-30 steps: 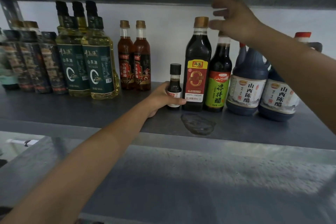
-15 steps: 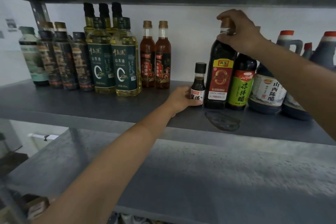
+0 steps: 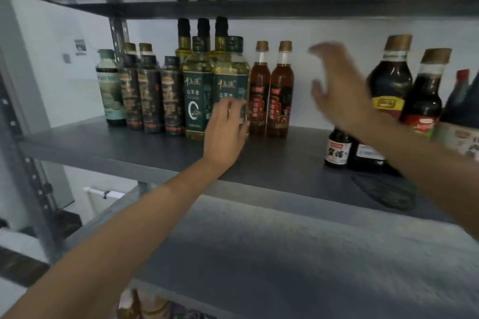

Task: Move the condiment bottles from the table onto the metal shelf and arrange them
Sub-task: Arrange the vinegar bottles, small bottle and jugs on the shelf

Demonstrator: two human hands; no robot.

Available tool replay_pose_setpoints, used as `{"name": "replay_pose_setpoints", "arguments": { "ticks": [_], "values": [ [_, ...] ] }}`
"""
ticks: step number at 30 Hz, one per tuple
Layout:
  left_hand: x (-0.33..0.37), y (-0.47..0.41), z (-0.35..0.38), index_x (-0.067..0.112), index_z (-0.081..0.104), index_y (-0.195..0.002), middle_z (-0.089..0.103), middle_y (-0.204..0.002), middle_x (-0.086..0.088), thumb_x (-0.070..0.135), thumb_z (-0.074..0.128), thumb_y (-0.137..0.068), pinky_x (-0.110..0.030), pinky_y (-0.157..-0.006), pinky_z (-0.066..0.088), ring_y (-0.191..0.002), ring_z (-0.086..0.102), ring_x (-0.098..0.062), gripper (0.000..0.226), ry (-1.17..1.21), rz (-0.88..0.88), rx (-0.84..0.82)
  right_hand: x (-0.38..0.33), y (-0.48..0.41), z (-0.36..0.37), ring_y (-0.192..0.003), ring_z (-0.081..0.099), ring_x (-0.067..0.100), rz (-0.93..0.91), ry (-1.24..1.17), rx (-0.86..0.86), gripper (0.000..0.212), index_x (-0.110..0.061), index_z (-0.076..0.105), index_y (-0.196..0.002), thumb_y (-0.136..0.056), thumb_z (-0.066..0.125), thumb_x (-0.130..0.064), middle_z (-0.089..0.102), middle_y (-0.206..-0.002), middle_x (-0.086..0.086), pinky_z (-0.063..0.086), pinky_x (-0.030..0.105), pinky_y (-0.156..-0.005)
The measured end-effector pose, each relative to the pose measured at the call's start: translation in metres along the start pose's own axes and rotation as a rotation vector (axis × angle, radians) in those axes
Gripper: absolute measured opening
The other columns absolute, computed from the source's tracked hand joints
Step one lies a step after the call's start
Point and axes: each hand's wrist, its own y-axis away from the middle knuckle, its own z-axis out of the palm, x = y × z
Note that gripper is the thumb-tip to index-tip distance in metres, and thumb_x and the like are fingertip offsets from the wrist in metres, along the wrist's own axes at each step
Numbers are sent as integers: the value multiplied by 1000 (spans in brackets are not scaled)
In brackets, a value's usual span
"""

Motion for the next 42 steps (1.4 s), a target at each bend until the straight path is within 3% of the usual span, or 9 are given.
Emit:
{"name": "replay_pose_setpoints", "arguments": {
  "ticks": [5,8,12,18,23,30,35,39,42],
  "values": [
    [-49,-11,5,6,36,-139,39,-131,-21,23,79,-74,-42,-95,47,-122,39,-35,80,19,-96,-62,-26,9,112,-109,55,24,466,-446,-300,39,-7,52,-114,-78,68,-2,58,-120,17,37,18,-85],
    [-70,-13,13,14,28,-144,36,-131,-19,29,80,-72,-41,-92,47,-122,40,-33,91,75,-29,-138,-10,-4,158,-125,47,28,850,-507,-252,88,-12,43,-133,-57,84,-29,53,-131,10,37,37,-103],
    [-82,-17,22,25,20,-143,27,-132,-10,30,81,-71,-39,-91,49,-123,39,-26,94,264,-79,-206,9,-8,183,-136,32,30,1136,-623,-104,106,-15,16,-148,-66,83,-13,33,-147,11,28,46,-111],
    [-77,-18,20,25,16,-144,25,-134,-6,24,83,-70,-34,-95,44,-128,34,-23,100,395,-176,-219,21,-1,182,-123,50,26,1052,-704,-295,64,-11,49,-129,-71,77,-8,58,-130,8,35,39,-104],
    [-74,-19,16,22,16,-146,27,-135,-6,25,82,-70,-32,-84,48,-126,38,-22,100,372,-189,-221,14,5,166,-125,49,25,1064,-683,-349,74,-13,46,-133,-68,81,-15,56,-132,7,36,41,-106],
    [-67,-17,10,19,16,-146,30,-134,-7,27,81,-72,-33,-79,50,-124,40,-23,99,314,-216,-221,-22,28,140,-111,52,16,924,-540,-300,84,-14,41,-129,-60,87,-27,56,-120,0,42,30,-90],
    [-65,-17,10,19,15,-146,29,-135,-8,28,80,-73,-34,-78,50,-126,39,-24,98,290,-234,-226,-35,31,130,-109,50,8,887,-751,-413,77,-16,41,-133,-67,82,-20,55,-118,-7,40,27,-93],
    [-65,-17,10,18,16,-146,29,-136,-9,27,80,-72,-38,-82,51,-128,38,-26,98,299,-242,-222,-36,30,131,-119,54,19,917,-942,-463,92,-17,43,-136,-54,85,-26,60,-126,1,40,42,-106],
    [-65,-17,10,18,17,-145,29,-136,-9,27,81,-72,-39,-84,51,-128,38,-26,98,302,-248,-222,-36,28,132,-117,56,19,921,-1008,-469,76,-13,45,-134,-66,79,-11,62,-123,4,42,39,-104]
  ]
}}
